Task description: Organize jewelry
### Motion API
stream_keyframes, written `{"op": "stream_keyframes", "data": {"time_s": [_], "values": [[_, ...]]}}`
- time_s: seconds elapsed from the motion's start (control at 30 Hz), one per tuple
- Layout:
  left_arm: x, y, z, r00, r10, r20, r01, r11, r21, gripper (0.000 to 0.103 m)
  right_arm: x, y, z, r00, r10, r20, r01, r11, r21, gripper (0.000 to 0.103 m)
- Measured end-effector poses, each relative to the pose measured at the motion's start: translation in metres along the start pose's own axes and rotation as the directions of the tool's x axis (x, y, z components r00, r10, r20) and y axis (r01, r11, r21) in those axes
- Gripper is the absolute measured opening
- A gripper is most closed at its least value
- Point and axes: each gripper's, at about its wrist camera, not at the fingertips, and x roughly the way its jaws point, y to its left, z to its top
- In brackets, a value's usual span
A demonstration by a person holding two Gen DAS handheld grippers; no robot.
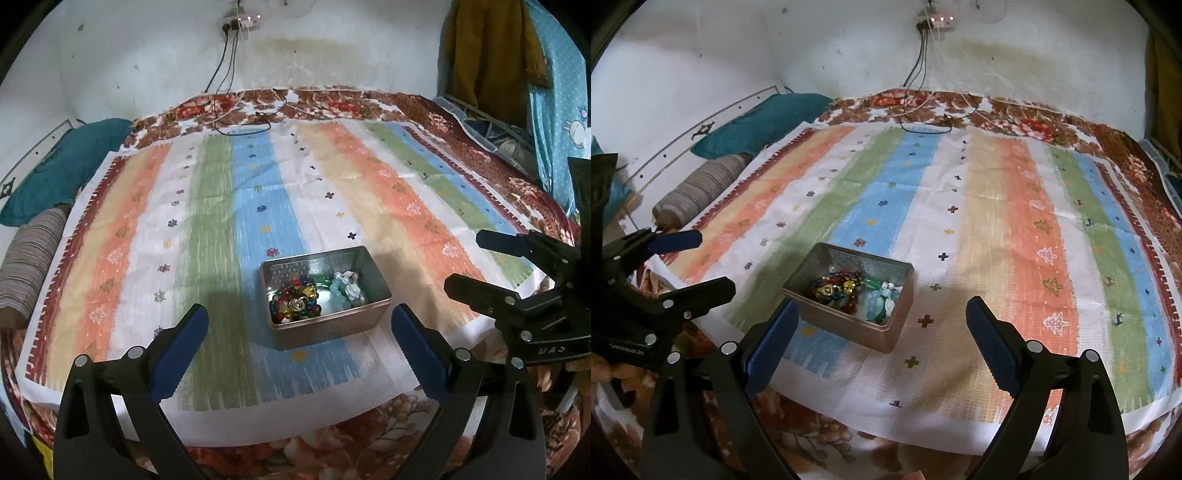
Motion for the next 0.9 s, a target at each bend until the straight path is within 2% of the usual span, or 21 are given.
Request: {"op": "stream_keyframes", "data": {"time_s": [0.37, 0.63, 0.7, 0.9], "values": [[-0.0022, 0.0027, 0.0015, 1.000, -0.007, 0.008, 0.008, 1.000, -0.026, 0.097, -0.0079, -0.0010, -0.0005, 0.999, -0.026, 0.039, 0.025, 1.000, 0.013, 0.092], [-0.0015, 0.0049, 0.0014, 1.000, -0.018, 0.001, 0.018, 1.000, -0.024, 0.097, -0.0037, 0.0017, -0.0005, 1.000, -0.017, 0.022, 0.017, 1.000, -0.002, 0.092], [-0.0018, 0.0054, 0.0011, 1.000, -0.018, 0.001, 0.018, 0.999, -0.027, 0.097, -0.0045, 0.0027, -0.0004, 1.000, -0.007, 0.026, 0.007, 1.000, -0.009, 0.097], [-0.0018, 0.0060, 0.0010, 1.000, -0.016, 0.002, 0.016, 1.000, -0.022, 0.097, -0.0027, 0.0049, -0.0010, 1.000, -0.006, 0.019, 0.006, 1.000, -0.018, 0.097]]}}
